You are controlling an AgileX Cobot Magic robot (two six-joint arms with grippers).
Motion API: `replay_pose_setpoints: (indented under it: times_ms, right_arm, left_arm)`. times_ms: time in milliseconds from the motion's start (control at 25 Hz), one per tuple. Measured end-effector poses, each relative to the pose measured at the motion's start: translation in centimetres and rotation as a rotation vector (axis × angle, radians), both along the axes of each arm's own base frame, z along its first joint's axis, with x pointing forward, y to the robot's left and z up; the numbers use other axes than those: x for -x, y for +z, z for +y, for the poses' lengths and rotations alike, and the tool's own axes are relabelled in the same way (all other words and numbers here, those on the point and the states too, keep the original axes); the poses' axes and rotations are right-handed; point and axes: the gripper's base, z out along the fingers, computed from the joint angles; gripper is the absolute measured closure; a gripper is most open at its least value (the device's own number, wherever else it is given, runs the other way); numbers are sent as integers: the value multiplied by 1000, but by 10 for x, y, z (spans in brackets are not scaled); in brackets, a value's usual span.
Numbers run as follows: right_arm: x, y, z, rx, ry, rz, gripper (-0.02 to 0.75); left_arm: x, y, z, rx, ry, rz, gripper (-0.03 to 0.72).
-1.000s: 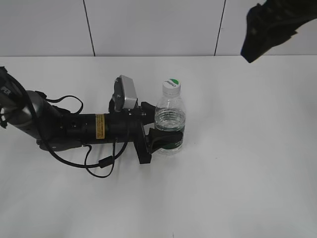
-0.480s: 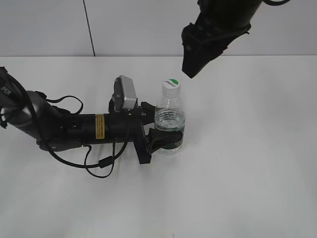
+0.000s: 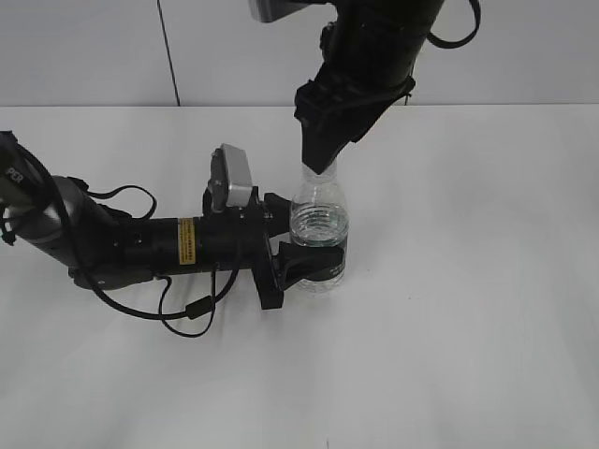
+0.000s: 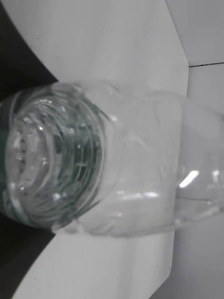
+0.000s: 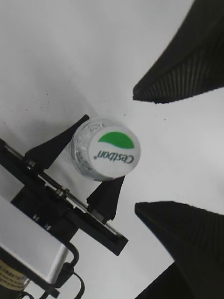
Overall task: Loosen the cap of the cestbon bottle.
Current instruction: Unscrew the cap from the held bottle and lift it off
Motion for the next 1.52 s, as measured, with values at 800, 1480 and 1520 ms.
replay_pose_setpoints:
  times_ms: [800,1480,1520]
  right_arm:
    - [-1,-17,10,15,35,36,235]
    - [-7,-20,12,29,38,24,377]
    - [-7,-20,12,31,38,21,395]
  left_arm:
    - [0,0,0,-42,-16,-14,275]
    - [-1,0,0,-50,-17,-15,275]
    - [-1,0,0,-50,-17,-15,275]
